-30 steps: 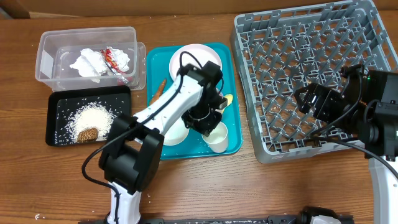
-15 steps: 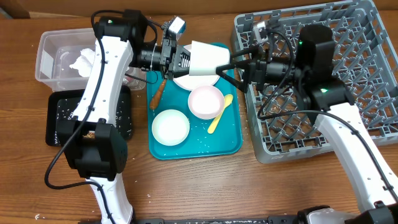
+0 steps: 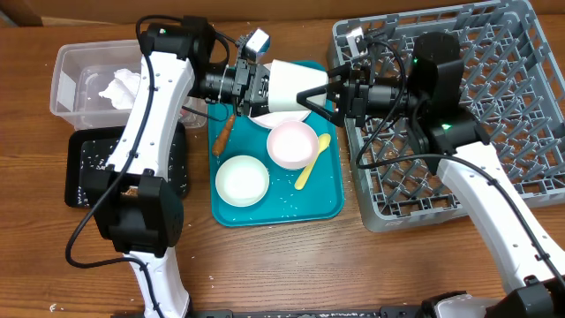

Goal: Sort waste into correct bins and load items into the dishwasher
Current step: 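Lift the white cup and hand it to the right gripper, then place the white cup upside down in the dish rack with the right gripper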

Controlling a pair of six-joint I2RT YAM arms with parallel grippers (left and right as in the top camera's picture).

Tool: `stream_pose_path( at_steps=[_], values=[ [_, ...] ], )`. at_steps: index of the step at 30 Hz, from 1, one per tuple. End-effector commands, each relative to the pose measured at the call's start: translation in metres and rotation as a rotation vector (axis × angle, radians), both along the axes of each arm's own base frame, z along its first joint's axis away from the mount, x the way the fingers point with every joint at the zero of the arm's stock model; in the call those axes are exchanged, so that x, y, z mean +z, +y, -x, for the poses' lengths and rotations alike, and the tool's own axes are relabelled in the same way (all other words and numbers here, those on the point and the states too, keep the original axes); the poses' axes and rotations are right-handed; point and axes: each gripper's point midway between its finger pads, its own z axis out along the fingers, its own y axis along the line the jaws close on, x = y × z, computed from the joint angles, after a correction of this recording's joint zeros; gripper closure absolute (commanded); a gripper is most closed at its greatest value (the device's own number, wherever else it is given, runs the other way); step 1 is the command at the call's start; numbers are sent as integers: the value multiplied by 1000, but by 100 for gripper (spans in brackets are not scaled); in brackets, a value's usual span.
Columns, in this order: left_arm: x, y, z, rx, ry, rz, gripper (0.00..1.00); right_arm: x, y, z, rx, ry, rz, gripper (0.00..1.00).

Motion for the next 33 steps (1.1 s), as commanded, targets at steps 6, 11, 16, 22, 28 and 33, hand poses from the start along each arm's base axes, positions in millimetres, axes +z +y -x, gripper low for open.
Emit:
stream_pose_path(
  at_steps=[6, 11, 16, 22, 28, 33],
  values=[
    [-19, 9, -11, 18, -89, -137, 55, 4, -111, -32, -253, 80, 7, 51],
    [-78, 38, -62, 179, -178, -553, 55, -60, -201, -8, -831, 374, 430, 51],
    [-120, 95, -84, 317, -202, -978, 55, -120, -225, 63, -985, 682, 879, 51],
    [-127, 104, -87, 343, -224, -1094, 53, -187, -198, 77, -900, 859, 1173, 51],
    [-127, 104, -87, 342, -224, -1095, 53, -221, -189, 82, -851, 951, 1271, 50],
    [-127, 104, -87, 341, -225, -1095, 50, -224, -190, 84, -849, 959, 1275, 27]
  ],
)
